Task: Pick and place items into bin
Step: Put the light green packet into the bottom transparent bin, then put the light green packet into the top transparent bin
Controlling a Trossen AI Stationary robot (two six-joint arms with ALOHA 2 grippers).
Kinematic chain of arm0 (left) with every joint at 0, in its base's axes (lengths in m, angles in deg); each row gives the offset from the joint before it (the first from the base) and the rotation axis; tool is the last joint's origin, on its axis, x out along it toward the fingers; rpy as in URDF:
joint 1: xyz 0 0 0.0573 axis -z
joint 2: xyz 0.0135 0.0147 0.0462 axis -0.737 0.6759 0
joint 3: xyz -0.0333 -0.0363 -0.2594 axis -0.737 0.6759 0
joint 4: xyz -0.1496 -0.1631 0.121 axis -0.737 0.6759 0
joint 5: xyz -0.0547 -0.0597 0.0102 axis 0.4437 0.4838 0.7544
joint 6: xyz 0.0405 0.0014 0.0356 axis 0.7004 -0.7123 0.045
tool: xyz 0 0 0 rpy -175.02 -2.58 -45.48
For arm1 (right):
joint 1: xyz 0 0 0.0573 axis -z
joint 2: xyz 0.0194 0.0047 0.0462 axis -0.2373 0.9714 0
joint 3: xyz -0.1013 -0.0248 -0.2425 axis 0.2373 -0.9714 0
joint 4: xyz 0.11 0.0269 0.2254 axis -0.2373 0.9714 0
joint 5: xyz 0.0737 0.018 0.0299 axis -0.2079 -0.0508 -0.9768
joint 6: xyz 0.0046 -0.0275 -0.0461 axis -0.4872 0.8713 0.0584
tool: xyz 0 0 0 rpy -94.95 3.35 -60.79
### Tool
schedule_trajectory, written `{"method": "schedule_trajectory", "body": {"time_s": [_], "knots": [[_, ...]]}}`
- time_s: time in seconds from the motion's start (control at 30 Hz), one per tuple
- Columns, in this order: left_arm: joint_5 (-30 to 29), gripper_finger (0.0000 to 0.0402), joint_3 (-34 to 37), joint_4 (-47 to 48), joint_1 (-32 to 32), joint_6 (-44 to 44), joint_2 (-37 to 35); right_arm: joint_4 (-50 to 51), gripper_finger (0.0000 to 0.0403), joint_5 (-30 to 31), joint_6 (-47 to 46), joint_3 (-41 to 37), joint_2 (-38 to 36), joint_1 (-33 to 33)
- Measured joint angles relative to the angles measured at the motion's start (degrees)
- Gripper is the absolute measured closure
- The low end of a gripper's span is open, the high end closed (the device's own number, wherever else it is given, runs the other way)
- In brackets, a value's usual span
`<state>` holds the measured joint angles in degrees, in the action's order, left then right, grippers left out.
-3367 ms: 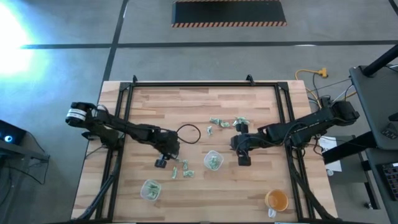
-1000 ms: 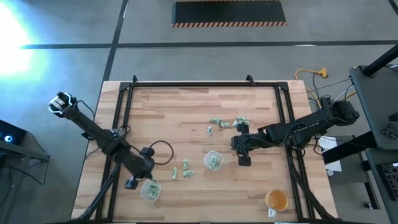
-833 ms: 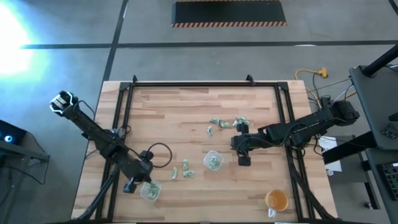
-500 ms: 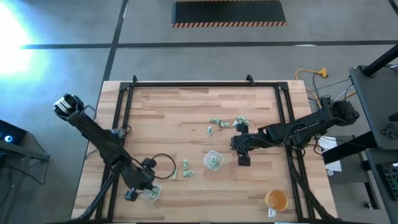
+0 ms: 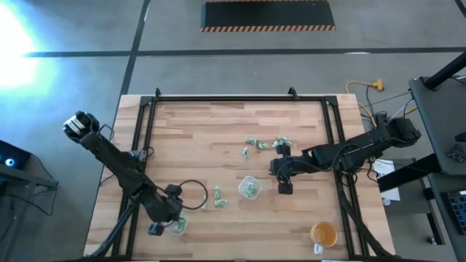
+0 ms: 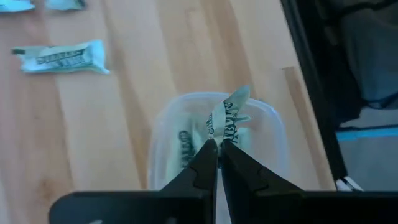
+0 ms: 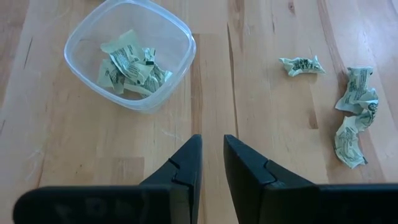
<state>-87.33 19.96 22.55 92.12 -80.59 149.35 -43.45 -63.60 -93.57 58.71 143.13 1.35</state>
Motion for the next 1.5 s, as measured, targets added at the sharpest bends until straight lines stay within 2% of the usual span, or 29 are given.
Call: {"method": "schedule_trajectory", "body": {"time_s": [0.1, 0.47, 0.6, 0.7, 0.77, 0.97, 1.07, 1.17, 1.27, 1.37, 1.5], "knots": [[-1.1, 0.0392, 0.0, 1.8, 0.0, -1.1, -0.4, 0.0, 0.0346, 0.0, 0.0, 0.0, 0.0, 0.0], [-0.9, 0.0316, -0.2, 2.2, 0.0, -2.6, -1.4, -0.3, 0.0346, 0.3, 0.5, 0.0, 0.0, 0.0], [-2.4, 0.0314, -0.8, 2.9, 0.0, -0.2, -3.1, 0.4, 0.0346, 7.4, 0.6, 0.0, 0.0, 0.0], [-8.0, 0.0314, -1.9, 6.1, 0.0, 4.5, -4.9, 2.3, 0.0346, 13.5, 0.6, -0.1, 0.0, 0.1], [-13.1, 0.0314, -2.6, 8.3, 0.0, 8.0, -6.4, 2.8, 0.0346, 15.5, 0.6, -0.5, 0.0, 0.1], [-32.5, 0.0314, -4.0, 9.3, 0.0, 22.5, -10.8, 4.0, 0.0346, 16.5, -0.9, -1.7, 0.0, 2.7], [-42.7, 0.0314, -4.0, 8.5, 0.0, 28.4, -12.3, 4.0, 0.0346, 16.6, -2.6, -3.1, 0.0, 5.6], [-50.4, 0.0314, -3.7, 5.3, -0.1, 34.8, -13.6, 4.0, 0.0346, 16.6, -3.8, -4.9, 0.0, 9.6], [-53.5, 0.0314, -3.7, 2.4, 0.0, 39.7, -14.2, 3.7, 0.0346, 15.4, -4.4, -5.9, 0.0, 13.6], [-54.0, 0.0314, -3.7, -1.3, 0.0, 43.1, -14.4, 2.2, 0.0344, 10.3, -4.3, -6.2, 0.0, 16.6], [-54.2, 0.0314, -3.3, -3.3, 0.0, 46.0, -14.1, -0.9, 0.0317, 7.4, -2.6, -6.4, 0.0, 18.1]]}}
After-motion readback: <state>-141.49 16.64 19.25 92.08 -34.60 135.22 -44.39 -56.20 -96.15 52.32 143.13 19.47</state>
